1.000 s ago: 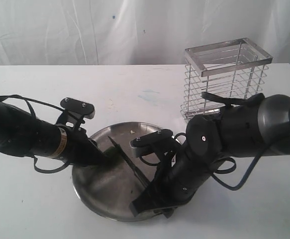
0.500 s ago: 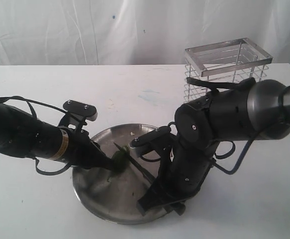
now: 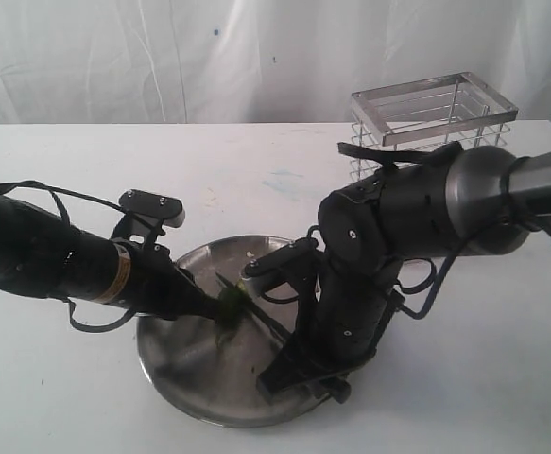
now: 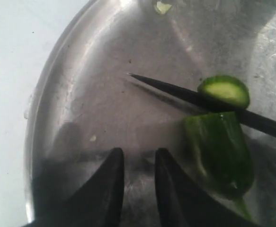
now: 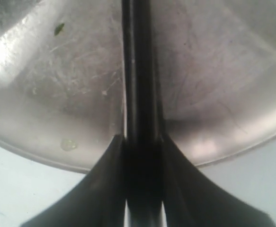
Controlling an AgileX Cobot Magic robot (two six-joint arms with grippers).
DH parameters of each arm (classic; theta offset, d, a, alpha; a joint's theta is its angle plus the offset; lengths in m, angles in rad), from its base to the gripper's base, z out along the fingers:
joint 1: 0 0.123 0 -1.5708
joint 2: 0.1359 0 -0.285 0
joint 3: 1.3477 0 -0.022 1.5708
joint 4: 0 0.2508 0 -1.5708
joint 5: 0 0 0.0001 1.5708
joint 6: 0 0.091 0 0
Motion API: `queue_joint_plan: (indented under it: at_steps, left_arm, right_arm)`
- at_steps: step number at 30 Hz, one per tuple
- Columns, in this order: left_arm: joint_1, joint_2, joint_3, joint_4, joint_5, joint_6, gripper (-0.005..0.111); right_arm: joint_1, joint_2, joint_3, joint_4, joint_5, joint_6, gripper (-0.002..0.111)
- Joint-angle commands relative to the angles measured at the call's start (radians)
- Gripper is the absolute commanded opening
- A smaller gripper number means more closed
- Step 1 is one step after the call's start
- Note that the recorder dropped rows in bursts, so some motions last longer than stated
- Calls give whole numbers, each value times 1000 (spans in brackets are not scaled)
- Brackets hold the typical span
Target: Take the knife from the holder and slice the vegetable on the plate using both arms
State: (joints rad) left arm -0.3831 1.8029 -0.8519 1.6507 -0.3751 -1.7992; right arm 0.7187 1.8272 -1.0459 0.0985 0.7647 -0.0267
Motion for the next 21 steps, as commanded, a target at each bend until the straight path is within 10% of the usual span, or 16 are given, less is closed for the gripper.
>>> queue_joint_plan:
  at_steps: [1, 21]
  left_arm:
    - [-1, -70, 0, -6, -33, -6, 40]
    - [-1, -97, 2, 1, -99, -11, 55]
  right_arm:
    - [1, 19, -20, -23, 45, 4, 0]
    - [1, 65, -143, -161, 213, -5, 0]
